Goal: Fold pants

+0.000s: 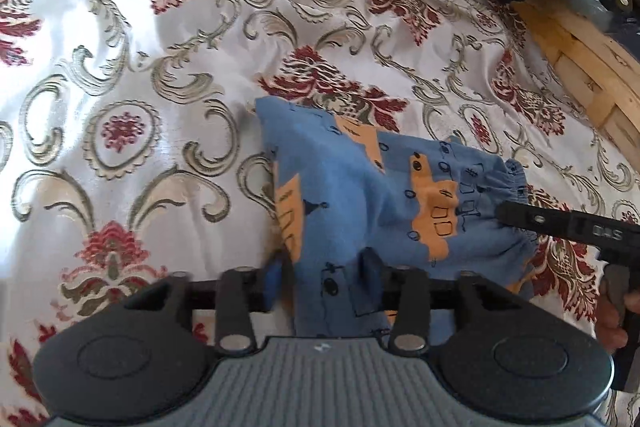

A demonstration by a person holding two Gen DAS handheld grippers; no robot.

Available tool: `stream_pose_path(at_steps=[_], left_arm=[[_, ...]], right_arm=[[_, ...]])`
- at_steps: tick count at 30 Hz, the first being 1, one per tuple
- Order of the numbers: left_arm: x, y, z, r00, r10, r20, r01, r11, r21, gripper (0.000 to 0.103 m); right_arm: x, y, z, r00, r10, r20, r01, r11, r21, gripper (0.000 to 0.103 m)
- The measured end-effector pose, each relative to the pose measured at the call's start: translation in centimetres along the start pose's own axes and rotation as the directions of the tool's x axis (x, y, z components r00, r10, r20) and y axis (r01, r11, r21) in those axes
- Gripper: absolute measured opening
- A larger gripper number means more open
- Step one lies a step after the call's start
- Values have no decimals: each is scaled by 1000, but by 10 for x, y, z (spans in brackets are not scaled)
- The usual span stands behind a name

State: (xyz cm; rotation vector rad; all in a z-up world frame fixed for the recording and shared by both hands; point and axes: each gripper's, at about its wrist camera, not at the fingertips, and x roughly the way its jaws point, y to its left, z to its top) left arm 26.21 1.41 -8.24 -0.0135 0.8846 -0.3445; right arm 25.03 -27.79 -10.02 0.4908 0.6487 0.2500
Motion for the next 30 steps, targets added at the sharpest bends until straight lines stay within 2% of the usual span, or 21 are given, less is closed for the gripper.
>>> stream_pose_path(at_steps=[2, 7, 9, 15, 18, 23, 30], left_arm=[[-7, 0, -2, 999, 30, 11, -30, 1000, -8, 67], [-37, -2, -10, 995, 81, 58, -80, 996, -34, 83], [-55, -7, -18, 988, 125, 92, -123, 992, -32, 90], [-111, -31, -50, 957, 238, 167, -239, 971, -12, 101], [-134, -41, -73, 948, 259, 184, -260, 965, -19, 103], [-161, -50, -106, 939, 292, 180, -292, 956, -26, 103], [-172, -55, -132, 932, 320, 168, -323, 946, -14, 103]], right_arm=[[-15, 9, -5, 999, -24, 24, 25, 999, -35, 84], [-54, 30, -20, 995, -35, 92, 42, 996, -76, 95], [-75, 41, -28, 992, -33, 123, 45, 994, -95, 98], [-129, 74, -57, 979, -79, 187, 114, 977, -183, 102], [-149, 83, -73, 973, -116, 198, 155, 968, -198, 102], [-170, 88, -94, 969, -132, 211, 179, 959, -219, 102], [-180, 93, -102, 966, -130, 224, 182, 956, -231, 102]])
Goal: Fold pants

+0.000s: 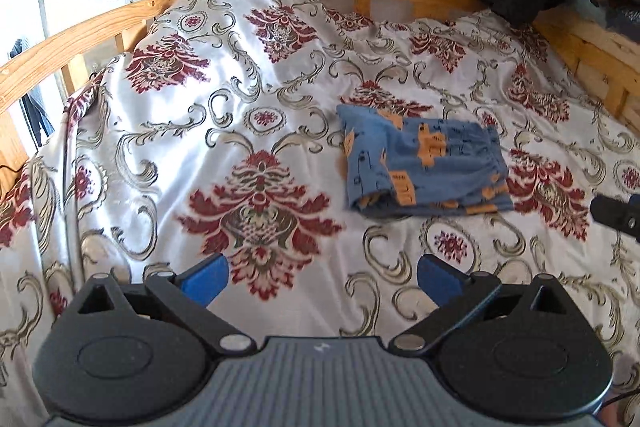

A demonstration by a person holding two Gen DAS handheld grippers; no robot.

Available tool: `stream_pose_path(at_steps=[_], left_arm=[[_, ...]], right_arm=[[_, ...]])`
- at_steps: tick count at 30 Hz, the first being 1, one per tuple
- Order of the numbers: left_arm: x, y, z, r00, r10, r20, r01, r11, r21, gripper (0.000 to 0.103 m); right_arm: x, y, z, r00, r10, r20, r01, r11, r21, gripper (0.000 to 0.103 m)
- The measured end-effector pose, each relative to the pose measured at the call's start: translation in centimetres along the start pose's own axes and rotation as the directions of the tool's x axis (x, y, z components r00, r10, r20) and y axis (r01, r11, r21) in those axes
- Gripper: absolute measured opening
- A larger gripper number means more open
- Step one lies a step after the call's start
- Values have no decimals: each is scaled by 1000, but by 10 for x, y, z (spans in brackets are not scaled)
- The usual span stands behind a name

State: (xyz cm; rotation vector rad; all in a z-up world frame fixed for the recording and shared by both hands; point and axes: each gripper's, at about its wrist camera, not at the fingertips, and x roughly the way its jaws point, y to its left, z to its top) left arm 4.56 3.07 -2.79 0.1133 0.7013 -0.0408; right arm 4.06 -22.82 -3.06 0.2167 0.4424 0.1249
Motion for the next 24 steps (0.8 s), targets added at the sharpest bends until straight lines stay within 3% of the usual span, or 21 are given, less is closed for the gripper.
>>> stream_pose_path(at_steps=[12, 24], left_arm=[[1, 1, -3, 1000, 4, -2, -4, 1000, 1, 103], [9, 2, -3, 999, -3, -52, 3, 1000, -10, 103]], right_arm=[[5, 0, -7, 1000, 2, -26, -2, 1000, -8, 102], [8, 0, -10, 999, 7, -47, -8, 1000, -8, 102]])
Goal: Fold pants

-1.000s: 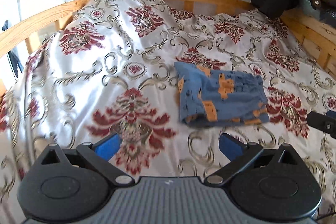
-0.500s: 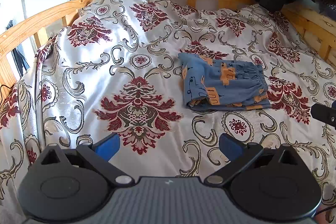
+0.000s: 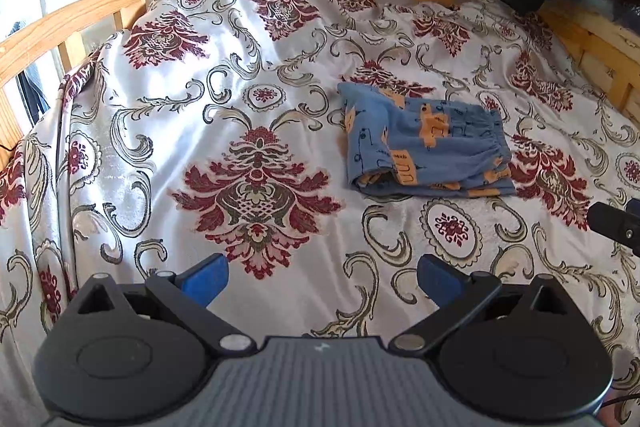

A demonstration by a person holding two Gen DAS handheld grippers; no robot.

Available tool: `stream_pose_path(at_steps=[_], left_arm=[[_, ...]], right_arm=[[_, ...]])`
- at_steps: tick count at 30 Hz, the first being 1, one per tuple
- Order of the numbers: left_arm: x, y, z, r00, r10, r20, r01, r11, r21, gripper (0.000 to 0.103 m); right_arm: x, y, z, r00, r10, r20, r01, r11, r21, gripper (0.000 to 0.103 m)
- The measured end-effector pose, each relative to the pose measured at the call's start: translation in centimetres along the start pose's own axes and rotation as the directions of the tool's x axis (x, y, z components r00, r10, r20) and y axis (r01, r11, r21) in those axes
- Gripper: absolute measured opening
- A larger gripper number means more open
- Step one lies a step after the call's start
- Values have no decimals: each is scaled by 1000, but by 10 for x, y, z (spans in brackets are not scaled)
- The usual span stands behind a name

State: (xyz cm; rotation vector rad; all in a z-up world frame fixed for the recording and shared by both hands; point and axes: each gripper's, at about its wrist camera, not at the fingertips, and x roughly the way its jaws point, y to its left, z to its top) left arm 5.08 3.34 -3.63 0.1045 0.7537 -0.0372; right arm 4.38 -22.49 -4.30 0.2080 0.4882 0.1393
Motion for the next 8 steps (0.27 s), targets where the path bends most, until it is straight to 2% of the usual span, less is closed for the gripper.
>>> stream_pose_path(at_steps=[8], left_arm=[[-1, -2, -1, 1000, -24, 6, 24, 999, 39, 103]], right_arm=[[2, -1, -1, 1000, 10, -9, -10, 1000, 4, 102]])
